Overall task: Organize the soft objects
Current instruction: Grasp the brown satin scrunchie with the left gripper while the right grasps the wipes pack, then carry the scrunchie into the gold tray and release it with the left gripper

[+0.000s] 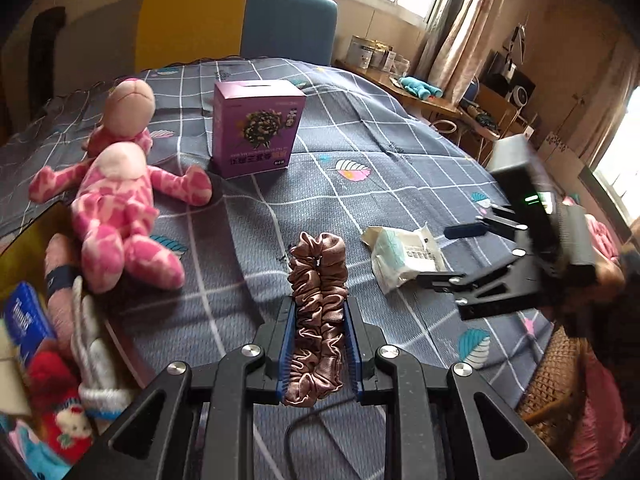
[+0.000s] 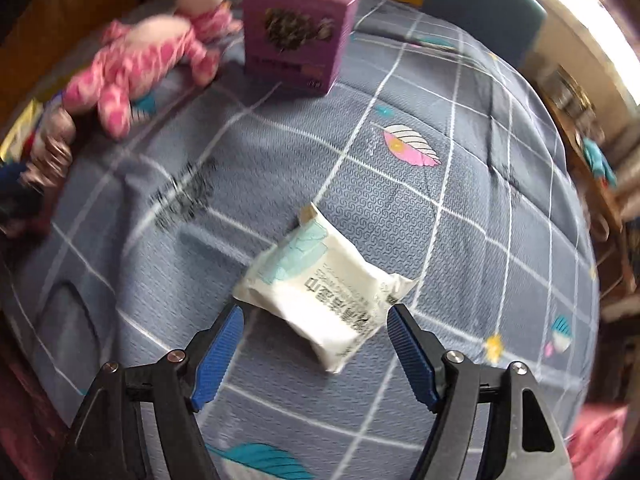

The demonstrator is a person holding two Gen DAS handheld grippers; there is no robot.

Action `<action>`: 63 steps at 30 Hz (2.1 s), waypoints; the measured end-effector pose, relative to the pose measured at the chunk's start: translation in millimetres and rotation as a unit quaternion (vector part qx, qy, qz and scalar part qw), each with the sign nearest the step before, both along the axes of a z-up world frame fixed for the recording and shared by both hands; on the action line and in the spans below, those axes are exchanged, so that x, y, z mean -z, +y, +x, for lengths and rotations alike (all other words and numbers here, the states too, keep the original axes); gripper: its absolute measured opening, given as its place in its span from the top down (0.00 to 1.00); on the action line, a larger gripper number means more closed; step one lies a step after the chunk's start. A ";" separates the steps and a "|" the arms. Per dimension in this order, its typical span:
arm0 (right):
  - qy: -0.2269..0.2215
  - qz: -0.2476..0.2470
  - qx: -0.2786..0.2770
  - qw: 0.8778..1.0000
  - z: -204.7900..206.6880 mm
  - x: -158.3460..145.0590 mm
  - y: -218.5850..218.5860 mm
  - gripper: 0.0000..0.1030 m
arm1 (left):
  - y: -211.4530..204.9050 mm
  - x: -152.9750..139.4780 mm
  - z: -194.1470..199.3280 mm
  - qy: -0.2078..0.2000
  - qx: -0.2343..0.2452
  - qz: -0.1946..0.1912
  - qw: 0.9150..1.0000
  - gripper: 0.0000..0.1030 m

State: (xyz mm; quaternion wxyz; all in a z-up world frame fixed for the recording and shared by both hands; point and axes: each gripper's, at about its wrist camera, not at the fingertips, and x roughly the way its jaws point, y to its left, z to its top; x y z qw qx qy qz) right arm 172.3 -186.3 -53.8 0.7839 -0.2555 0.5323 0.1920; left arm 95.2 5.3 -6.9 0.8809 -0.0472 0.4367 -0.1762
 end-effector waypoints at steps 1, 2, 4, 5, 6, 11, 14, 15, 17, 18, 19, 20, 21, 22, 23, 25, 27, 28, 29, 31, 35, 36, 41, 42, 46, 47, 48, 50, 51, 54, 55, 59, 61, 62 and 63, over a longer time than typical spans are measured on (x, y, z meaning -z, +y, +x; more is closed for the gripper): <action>0.001 -0.018 -0.014 1.000 4.1 4.4 2.2 0.26 | 3.3 -1.3 -3.4 0.000 -0.001 -0.004 1.000 0.78; 0.003 -0.027 -0.023 0.999 7.9 7.7 3.6 0.26 | 6.6 -2.6 -6.8 0.001 -0.003 -0.009 1.000 0.78; 0.011 -0.041 -0.040 0.998 17.6 16.3 9.3 0.23 | 11.7 -5.1 -12.3 0.001 -0.007 -0.014 1.000 0.78; 0.013 -0.043 -0.044 0.998 22.8 19.6 11.9 0.21 | 14.7 -6.4 -14.7 0.001 -0.010 -0.016 1.000 0.78; 0.015 -0.044 -0.048 0.998 28.2 23.0 13.8 0.21 | 17.2 -7.1 -15.9 0.001 -0.013 -0.018 1.000 0.78; 0.044 0.002 -0.018 0.999 57.2 37.0 9.8 0.26 | 26.5 -11.1 -21.2 0.000 -0.023 -0.019 1.000 0.77; 0.037 0.039 0.020 0.998 63.5 34.4 -0.2 0.35 | 30.9 -11.1 -24.7 -0.004 -0.030 -0.014 0.999 0.77; 0.030 0.040 0.028 0.998 61.8 33.4 -1.3 0.38 | 32.4 -10.8 -25.8 -0.005 -0.032 -0.014 0.999 0.77; 0.023 0.049 0.042 0.998 55.1 29.6 -0.9 0.42 | 35.2 -11.0 -27.6 -0.006 -0.035 -0.015 0.999 0.77; 0.019 0.052 0.047 0.997 49.6 27.1 1.7 0.42 | 36.9 -11.8 -28.8 -0.009 -0.038 -0.014 0.999 0.77; 0.015 0.054 0.052 0.997 43.8 25.5 4.4 0.42 | 38.3 -12.6 -29.4 -0.010 -0.041 -0.013 0.999 0.77; 0.011 0.058 0.058 0.997 36.8 23.2 8.0 0.42 | 40.9 -13.9 -30.7 -0.012 -0.045 -0.014 0.999 0.77; 0.009 0.067 0.063 0.996 29.8 20.8 12.2 0.42 | 43.8 -15.1 -32.1 -0.015 -0.050 -0.015 0.999 0.77; 0.009 0.078 0.067 0.995 22.8 19.0 17.3 0.42 | 46.2 -16.2 -33.6 -0.018 -0.054 -0.014 0.998 0.77; 0.008 0.086 0.071 0.994 16.2 18.1 23.2 0.42 | 49.5 -17.3 -35.1 -0.021 -0.061 -0.012 0.998 0.77; 0.009 0.104 0.080 0.991 5.8 19.7 33.0 0.42 | 56.5 -19.4 -38.5 -0.024 -0.074 -0.011 0.997 0.77; 0.022 0.113 0.091 0.989 3.9 29.6 45.8 0.42 | 64.2 -22.7 -43.7 -0.033 -0.088 -0.005 0.996 0.77; 0.019 0.105 0.095 0.990 1.3 34.1 50.0 0.41 | 67.1 -24.0 -45.4 -0.036 -0.094 -0.001 0.995 0.77; 0.005 0.091 0.091 0.992 -6.8 34.6 55.8 0.41 | 70.5 -25.5 -48.2 -0.040 -0.099 0.002 0.994 0.77; -0.009 0.078 0.084 0.993 -9.5 37.3 60.4 0.41 | 75.0 -28.4 -52.6 -0.049 -0.108 0.011 0.993 0.77; -0.007 0.097 0.095 0.991 -10.3 39.3 56.6 0.43 | 83.6 -33.6 -64.4 -0.071 -0.125 0.030 0.989 0.77; -0.007 0.099 0.098 0.990 -10.1 39.4 56.2 0.43 | 86.7 -34.0 -67.3 -0.074 -0.129 0.032 0.988 0.77; -0.011 0.104 0.098 0.990 -11.8 39.9 56.1 0.42 | 99.6 -33.5 -77.8 -0.076 -0.143 0.032 0.986 0.77; -0.011 0.105 0.099 0.989 -12.0 39.9 56.2 0.42 | 103.0 -33.2 -80.2 -0.076 -0.147 0.033 0.986 0.77; -0.014 0.106 0.098 0.989 -10.4 41.6 55.5 0.42 | 110.8 -32.4 -87.7 -0.078 -0.157 0.033 0.984 0.77; -0.014 0.107 0.098 0.989 -10.5 41.6 55.5 0.42 | 112.9 -32.7 -89.8 -0.078 -0.160 0.033 0.983 0.77; -0.015 0.107 0.098 0.989 -10.3 41.8 55.5 0.42 | 115.1 -32.8 -92.1 -0.080 -0.163 0.034 0.983 0.77; -0.019 0.105 0.096 0.990 -10.9 42.4 56.0 0.42 | 118.4 -33.1 -95.4 -0.081 -0.168 0.035 0.982 0.77; -0.021 0.106 0.095 0.990 -11.1 42.9 55.8 0.42 | 120.5 -33.3 -97.2 -0.081 -0.170 0.035 0.981 0.77; -0.024 0.107 0.096 0.989 -12.6 42.5 55.4 0.42 | 128.0 -34.0 -102.8 -0.083 -0.181 0.035 0.979 0.77; -0.028 0.105 0.095 0.990 -13.6 42.3 56.1 0.42 | 130.1 -34.3 -104.3 -0.084 -0.184 0.035 0.979 0.77; -0.036 0.101 0.092 0.990 -16.8 42.0 57.9 0.42 | 140.9 -34.8 -111.5 -0.086 -0.200 0.038 0.975 0.77; -0.040 0.099 0.090 0.990 -17.8 41.9 58.3 0.42 | 147.2 -34.9 -115.8 -0.086 -0.210 0.038 0.973 0.77; -0.041 0.098 0.089 0.990 -18.3 41.8 58.5 0.42 | 150.9 -34.8 -117.8 -0.086 -0.215 0.039 0.972 0.77; -0.043 0.098 0.088 0.990 -18.7 41.8 58.8 0.42 | 154.8 -34.7 -120.0 -0.086 -0.221 0.039 0.971 0.77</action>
